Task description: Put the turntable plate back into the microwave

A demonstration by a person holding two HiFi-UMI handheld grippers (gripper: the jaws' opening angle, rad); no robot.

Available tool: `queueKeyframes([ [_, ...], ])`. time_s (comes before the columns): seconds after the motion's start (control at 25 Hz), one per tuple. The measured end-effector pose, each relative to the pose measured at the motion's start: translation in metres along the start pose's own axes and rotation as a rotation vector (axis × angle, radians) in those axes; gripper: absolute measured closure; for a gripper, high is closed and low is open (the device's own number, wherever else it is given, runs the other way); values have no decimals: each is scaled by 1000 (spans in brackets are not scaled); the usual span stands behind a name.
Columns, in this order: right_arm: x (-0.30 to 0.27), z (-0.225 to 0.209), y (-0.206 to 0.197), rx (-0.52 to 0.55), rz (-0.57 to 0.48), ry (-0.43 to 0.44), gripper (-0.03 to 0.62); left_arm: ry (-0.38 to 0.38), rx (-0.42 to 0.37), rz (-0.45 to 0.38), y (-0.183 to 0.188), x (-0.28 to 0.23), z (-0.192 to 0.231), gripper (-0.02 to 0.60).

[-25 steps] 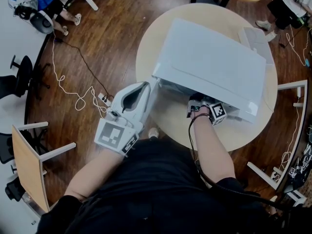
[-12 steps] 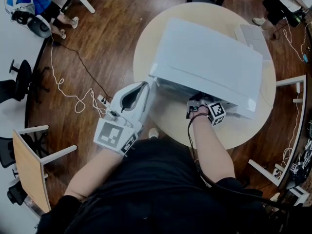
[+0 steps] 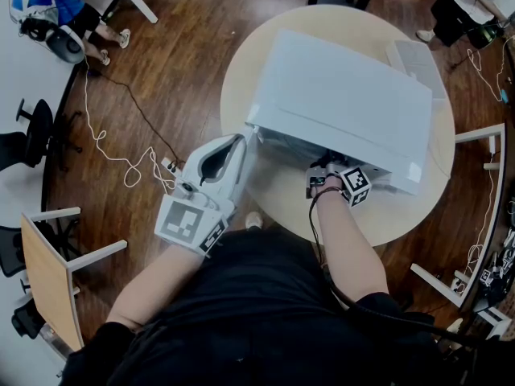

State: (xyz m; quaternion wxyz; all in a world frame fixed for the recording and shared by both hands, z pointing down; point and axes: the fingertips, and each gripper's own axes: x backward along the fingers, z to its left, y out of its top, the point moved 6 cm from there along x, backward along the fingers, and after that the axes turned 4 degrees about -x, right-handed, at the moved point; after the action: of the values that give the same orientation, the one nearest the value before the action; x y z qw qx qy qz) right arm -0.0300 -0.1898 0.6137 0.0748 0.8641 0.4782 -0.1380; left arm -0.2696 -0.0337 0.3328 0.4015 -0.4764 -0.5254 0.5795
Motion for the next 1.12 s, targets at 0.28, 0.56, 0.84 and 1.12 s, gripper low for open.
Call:
queueKeyframes([
  [0.28, 0, 0, -4, 22, 43, -31, 399, 2, 0, -2, 0, 0, -1, 580],
  [0.56, 5, -3, -10, 18, 73, -47, 399, -1, 1, -6, 1, 2, -5, 580],
  [0.84, 12, -8, -11, 22, 76, -43, 399, -7, 1, -9, 1, 4, -7, 580],
  [1.12, 15, -11, -12, 21, 76, -39, 399, -9, -1, -10, 0, 9, -9, 579],
])
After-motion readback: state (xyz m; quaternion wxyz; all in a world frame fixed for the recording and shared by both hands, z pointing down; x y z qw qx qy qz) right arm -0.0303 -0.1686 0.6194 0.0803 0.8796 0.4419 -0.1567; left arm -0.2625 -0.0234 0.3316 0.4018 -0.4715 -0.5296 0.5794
